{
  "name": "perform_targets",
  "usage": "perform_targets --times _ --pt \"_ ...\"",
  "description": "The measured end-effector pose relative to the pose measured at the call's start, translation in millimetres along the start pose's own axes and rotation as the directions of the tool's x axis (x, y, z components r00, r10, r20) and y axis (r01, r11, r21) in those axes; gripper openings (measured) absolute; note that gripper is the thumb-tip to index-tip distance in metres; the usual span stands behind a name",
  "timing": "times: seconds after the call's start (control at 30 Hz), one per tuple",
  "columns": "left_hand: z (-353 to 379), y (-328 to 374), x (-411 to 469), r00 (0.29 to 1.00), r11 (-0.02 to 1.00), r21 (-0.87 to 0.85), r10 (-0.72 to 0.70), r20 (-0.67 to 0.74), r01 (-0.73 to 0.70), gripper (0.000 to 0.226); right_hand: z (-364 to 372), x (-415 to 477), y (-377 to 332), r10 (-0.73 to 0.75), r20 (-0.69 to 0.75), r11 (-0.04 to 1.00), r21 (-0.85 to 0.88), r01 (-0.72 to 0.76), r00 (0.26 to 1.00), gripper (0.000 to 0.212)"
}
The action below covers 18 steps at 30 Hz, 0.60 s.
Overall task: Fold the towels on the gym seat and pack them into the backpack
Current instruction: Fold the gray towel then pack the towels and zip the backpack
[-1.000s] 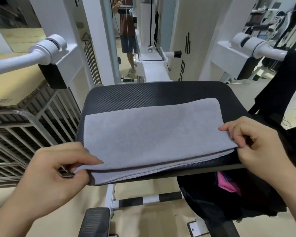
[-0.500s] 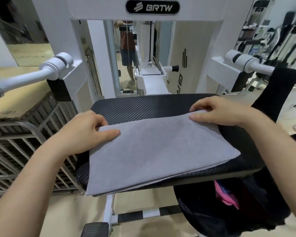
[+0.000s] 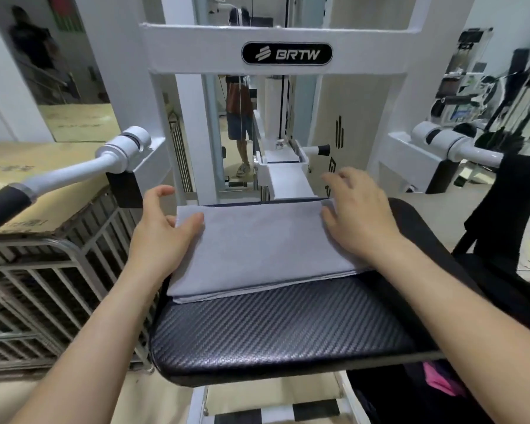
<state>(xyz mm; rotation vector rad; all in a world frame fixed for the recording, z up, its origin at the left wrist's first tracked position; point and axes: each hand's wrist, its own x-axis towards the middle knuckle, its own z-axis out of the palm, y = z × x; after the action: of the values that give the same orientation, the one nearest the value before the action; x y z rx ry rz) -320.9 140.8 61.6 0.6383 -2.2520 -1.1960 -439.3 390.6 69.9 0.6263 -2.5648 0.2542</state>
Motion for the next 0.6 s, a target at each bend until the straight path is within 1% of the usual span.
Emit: perform_targets --times 0.03,0.07,0.1,0.17,0.2,0.23,0.3,0.37,0.4,0.43,0.47,0.5,0.53,0.57,0.6 --pt "-2 -1 -3 1.0 0.999 0.032 0.01 0.016 -0.011 0.052 0 -5 -18 -0.072 0.003 0.997 0.02 0.072 0.997 0.052" --pt "-4 -2 -5 0.999 0.998 0.059 0.017 0.04 -0.02 0.048 1 -8 -34 -0.126 0.068 0.991 0.053 0.122 0.99 0.056" --pt "-6 -3 -7 0.997 0.997 0.072 0.021 0.075 -0.026 0.042 4 -11 -48 -0.163 0.17 0.985 0.088 0.15 0.972 0.061" --pt "-9 -4 -14 0.987 0.997 0.068 0.027 0.16 -0.039 0.026 16 -16 -67 -0.204 0.376 0.978 0.116 0.173 0.904 0.066" --pt "-10 -7 -16 0.981 0.998 0.052 0.03 0.193 -0.041 0.02 21 -17 -70 -0.205 0.455 0.978 0.117 0.17 0.866 0.066" --pt "-10 -9 -17 0.976 0.999 0.029 0.025 0.216 -0.032 0.018 24 -19 -70 -0.199 0.499 0.98 0.111 0.165 0.844 0.066" --pt "-11 -10 -17 0.966 0.997 -0.06 -0.028 0.256 0.045 0.03 27 -19 -68 -0.187 0.505 0.982 0.095 0.161 0.843 0.066" --pt "-12 -4 -15 0.952 0.954 -0.248 -0.096 0.29 0.172 0.043 24 -19 -67 -0.213 0.454 0.976 0.131 0.171 0.865 0.066" --pt "-13 2 -14 0.948 0.914 -0.344 -0.113 0.298 0.217 0.047 24 -19 -67 -0.224 0.411 0.968 0.202 0.151 0.884 0.064" --pt "-13 11 -14 0.948 0.881 -0.41 -0.114 0.298 0.235 0.05 20 -19 -66 -0.22 0.365 0.939 0.331 0.095 0.905 0.06" --pt "-12 23 -13 0.951 0.864 -0.448 -0.102 0.291 0.23 0.053 15 -18 -63 -0.163 0.35 0.846 0.531 -0.052 0.922 0.053" --pt "-10 35 -12 0.957 0.866 -0.457 -0.076 0.279 0.202 0.055 6 -17 -59 -0.077 0.382 0.639 0.728 -0.249 0.921 0.044" --pt "-4 52 -12 0.962 0.881 -0.445 -0.039 0.271 0.161 0.058 -4 -15 -48 -0.007 0.449 0.363 0.833 -0.416 0.893 0.035" --pt "1 69 -11 0.964 0.907 -0.404 -0.002 0.267 0.114 0.059 -13 -12 -37 0.037 0.515 0.141 0.846 -0.515 0.856 0.029" --pt "6 85 -13 0.964 0.938 -0.341 0.038 0.263 0.056 0.061 -19 -9 -25 0.056 0.554 0.039 0.83 -0.557 0.83 0.029"
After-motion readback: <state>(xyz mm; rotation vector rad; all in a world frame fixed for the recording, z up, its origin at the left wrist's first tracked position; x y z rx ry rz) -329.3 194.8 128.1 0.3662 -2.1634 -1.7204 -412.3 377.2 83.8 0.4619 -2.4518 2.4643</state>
